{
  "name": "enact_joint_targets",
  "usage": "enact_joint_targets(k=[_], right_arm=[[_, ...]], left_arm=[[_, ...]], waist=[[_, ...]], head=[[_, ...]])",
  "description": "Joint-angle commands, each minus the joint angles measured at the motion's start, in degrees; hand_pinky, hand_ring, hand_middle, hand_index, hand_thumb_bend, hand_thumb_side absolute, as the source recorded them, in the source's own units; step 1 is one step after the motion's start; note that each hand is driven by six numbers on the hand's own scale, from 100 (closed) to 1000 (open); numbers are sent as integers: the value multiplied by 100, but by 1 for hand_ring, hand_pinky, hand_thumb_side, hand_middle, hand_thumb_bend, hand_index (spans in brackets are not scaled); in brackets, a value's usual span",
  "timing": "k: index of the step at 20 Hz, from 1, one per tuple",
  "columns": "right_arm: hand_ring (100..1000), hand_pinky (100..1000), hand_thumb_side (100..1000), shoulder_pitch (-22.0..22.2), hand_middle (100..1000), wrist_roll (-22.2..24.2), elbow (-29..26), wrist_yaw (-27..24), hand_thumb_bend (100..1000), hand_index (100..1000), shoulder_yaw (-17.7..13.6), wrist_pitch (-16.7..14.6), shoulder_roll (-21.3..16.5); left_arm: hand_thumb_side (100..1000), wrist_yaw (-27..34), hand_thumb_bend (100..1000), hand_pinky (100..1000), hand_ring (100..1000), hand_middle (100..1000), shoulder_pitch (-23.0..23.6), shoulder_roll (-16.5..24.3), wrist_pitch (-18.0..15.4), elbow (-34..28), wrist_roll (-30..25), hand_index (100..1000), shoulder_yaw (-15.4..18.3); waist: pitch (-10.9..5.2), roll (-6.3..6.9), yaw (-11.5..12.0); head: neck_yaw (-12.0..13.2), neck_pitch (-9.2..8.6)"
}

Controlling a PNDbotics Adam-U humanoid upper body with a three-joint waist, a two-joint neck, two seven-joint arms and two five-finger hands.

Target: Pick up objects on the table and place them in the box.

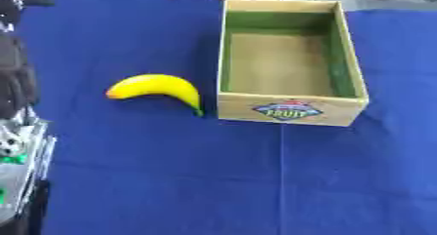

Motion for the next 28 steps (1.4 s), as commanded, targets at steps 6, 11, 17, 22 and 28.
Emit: enact_joint_targets(k=[6,11,17,22,28], right_arm=[[747,783,996,2,754,-12,-111,44,100,916,-34,8,-223],[747,784,997,33,754,-7,-111,57,100,916,-29,17,-259],[747,784,998,26,754,15,-111,43,100,916,-5,16,-248],[747,784,998,23,754,38,-111,32,100,916,8,20,-250],[747,785,999,35,753,59,-111,25,100,916,23,27,-251]], left_arm=[[912,-533,370,559,630,671,-158,900,405,-98,-355,905,52],[895,-896,366,570,664,710,-321,1489,767,140,-717,923,-207],[903,-2157,344,599,725,756,-676,2413,1782,246,-1913,944,-503],[925,-2768,328,623,768,809,-912,2738,2180,286,-3039,982,-837],[884,-3051,332,647,798,821,-1276,2966,2109,732,-3966,988,-1215]], waist=[[-178,63,7],[-213,113,14],[-245,114,-55],[-254,127,-95],[-254,148,-126]], head=[[-74,44],[-88,62],[-1,72],[32,84],[43,88]])
